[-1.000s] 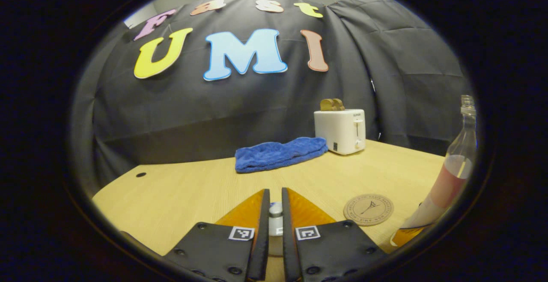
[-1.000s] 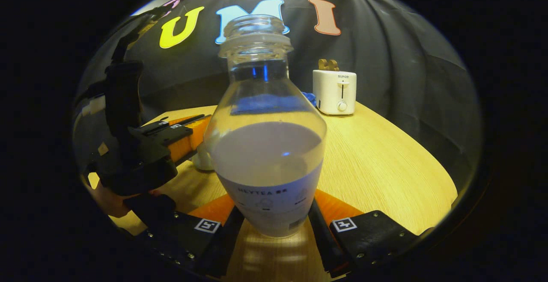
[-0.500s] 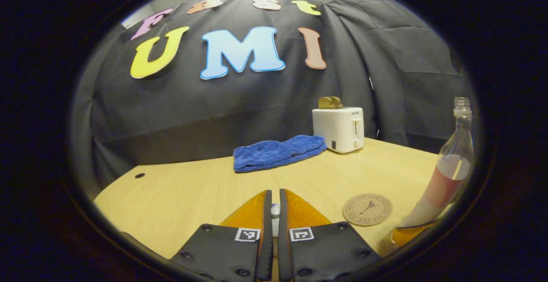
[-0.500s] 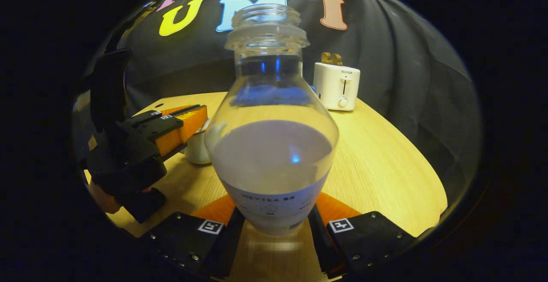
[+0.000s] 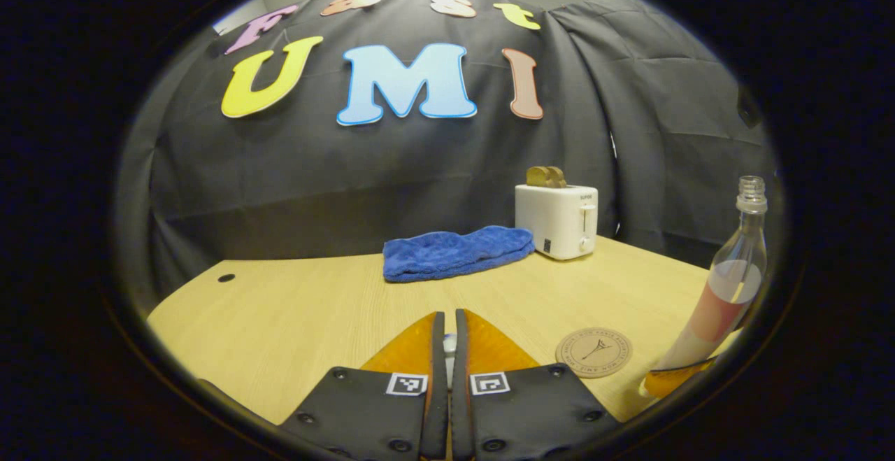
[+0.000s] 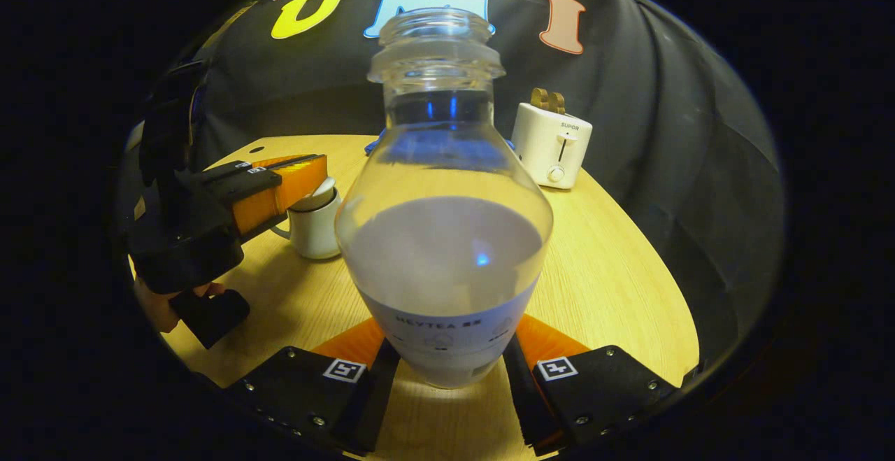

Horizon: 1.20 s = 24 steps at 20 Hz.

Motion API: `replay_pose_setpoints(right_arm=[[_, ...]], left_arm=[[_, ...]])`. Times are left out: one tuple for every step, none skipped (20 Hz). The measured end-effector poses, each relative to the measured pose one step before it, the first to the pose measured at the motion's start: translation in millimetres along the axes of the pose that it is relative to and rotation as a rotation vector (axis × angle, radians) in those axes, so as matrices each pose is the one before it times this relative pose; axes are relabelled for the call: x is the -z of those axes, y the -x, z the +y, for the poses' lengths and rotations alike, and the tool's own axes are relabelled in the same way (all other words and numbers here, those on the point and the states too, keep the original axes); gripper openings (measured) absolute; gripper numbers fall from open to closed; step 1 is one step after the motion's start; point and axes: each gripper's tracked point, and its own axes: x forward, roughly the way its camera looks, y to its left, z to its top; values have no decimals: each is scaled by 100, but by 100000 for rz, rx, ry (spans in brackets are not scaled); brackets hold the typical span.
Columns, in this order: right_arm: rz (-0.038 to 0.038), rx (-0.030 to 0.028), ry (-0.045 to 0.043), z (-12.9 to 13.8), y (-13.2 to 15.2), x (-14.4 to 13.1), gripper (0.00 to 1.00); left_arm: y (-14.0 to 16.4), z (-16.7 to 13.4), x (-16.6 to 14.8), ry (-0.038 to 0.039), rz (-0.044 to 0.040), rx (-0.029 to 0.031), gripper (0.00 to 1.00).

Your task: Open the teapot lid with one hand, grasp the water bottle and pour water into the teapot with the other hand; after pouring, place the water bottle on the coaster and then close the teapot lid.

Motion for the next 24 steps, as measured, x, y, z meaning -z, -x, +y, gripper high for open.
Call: replay_pose_setpoints(right_arm=[[-214,116,1249,-29,-94,-240,74],[-33,293,1629,-31,76,-300,74],[-427,190,1551,29,-3,-262,74],[-466,365,1309,-37,39,-443,74],[165,71,1363,-35,-2,-261,74],[628,-214,1259,104,51,-265,74],[640,93,1567,33,-89,-173,74],[325,349,2076,44,58,-315,74],[833,889,2743,-105,-55,-135,74],[1094,851,2621,-67,-84,-198,74],[1043,497,2316,11,-158,-86,74],[725,768,2255,74,-171,-291,74],[467,972,2697,26,-91,-294,74],[644,2139,3422,-93,-132,-303,74],[934,1967,3705,-141,-91,-118,74],[485,1632,3104,-8,-118,-365,74],[133,1531,3033,-5,-218,-64,74],[808,2657,3809,-153,-122,-344,74],[639,2614,4382,-201,-167,-321,74],[642,2858,4505,-248,-348,-263,74],[629,3147,4680,-234,-274,-78,74],[989,3200,4673,-247,-75,-246,74],[540,2329,4012,-88,-134,-290,74],[884,1502,3048,25,-244,-265,74]], left_arm=[[19,90,38,704,54,-96,8],[152,199,-322,475,-312,-671,10],[200,287,-249,414,-274,-799,8],[261,378,-357,878,-565,-1157,8],[405,315,-197,1362,-219,-925,8],[324,357,-188,1820,300,-949,8],[418,425,39,1612,536,-1263,8],[408,607,-80,916,447,-1572,9],[441,678,-64,451,499,-1621,8],[441,723,-220,316,204,-1383,10],[326,702,-244,425,-324,-774,8],[186,673,-284,263,-233,-450,8],[75,578,1,136,43,-346,9],[74,557,-86,260,166,206,8],[28,662,-87,168,18,395,8],[51,658,-191,-21,-100,386,8],[-9,564,-52,-179,-270,610,8],[24,644,-220,-563,-464,440,10],[-2,718,-94,-671,-359,416,10],[14,667,-83,-252,-353,403,9],[-31,619,63,139,-197,235,9],[-62,540,43,399,73,353,9],[-113,469,183,531,271,302,10],[-149,354,123,756,307,413,8]])
